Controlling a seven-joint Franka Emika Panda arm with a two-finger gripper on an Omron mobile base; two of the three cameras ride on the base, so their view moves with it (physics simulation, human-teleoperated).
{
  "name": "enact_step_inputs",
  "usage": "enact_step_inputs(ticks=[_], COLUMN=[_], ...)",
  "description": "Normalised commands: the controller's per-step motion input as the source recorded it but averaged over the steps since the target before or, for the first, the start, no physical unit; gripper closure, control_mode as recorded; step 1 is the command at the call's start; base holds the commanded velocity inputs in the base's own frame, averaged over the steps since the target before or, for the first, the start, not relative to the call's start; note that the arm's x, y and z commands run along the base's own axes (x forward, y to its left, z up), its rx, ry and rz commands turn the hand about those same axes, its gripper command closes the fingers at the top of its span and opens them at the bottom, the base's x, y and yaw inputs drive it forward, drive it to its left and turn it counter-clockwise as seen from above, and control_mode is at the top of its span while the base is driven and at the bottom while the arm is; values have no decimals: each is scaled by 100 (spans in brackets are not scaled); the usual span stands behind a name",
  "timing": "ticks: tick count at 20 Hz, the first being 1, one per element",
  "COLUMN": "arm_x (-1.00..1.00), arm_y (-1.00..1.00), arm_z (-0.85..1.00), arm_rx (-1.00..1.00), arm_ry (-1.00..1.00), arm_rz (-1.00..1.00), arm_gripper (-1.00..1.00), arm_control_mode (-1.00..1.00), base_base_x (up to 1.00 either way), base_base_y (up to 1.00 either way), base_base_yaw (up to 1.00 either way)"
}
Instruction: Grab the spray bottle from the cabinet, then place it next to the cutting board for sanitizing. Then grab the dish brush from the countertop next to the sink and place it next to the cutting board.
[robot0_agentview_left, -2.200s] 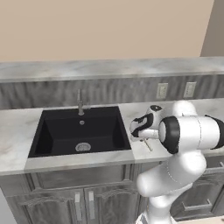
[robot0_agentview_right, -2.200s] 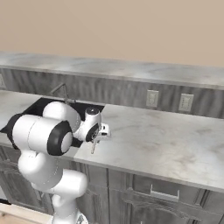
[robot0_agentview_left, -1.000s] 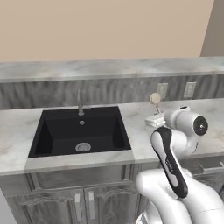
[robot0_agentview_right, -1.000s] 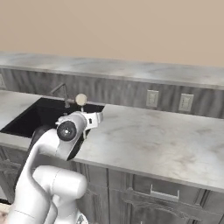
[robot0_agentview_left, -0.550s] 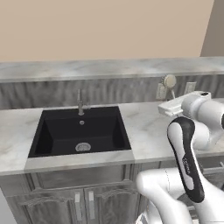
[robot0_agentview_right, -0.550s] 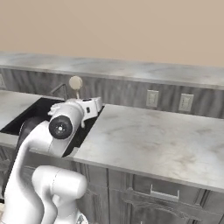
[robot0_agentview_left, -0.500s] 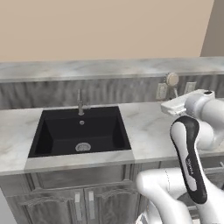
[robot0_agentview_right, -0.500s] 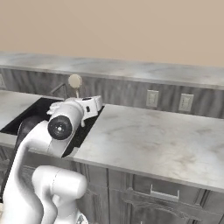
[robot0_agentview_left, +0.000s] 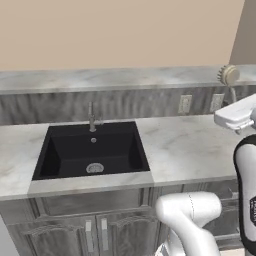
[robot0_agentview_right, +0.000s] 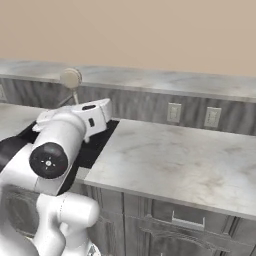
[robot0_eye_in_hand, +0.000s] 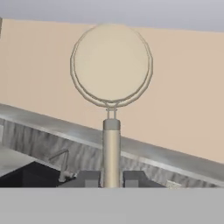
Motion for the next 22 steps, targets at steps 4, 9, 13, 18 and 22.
enact_step_inputs(ticks=[4,9,13,18,22], arm_x=[-100,0,0,0,0], arm_y=[0,0,0,0,0], arm_z=[29,0,0,0,0], arm_rx=[0,0,0,0,0], arm_ry=[-32,0,0,0,0], arm_rz=[0,0,0,0,0], arm_gripper=[100,100,100,100,100], arm_control_mode=[-100,100,100,100,100], base_base_x=[0,-89,-100,-90,-64], base_base_y=[0,2,0,0,2], base_base_yaw=[0,-3,-26,-34,-47])
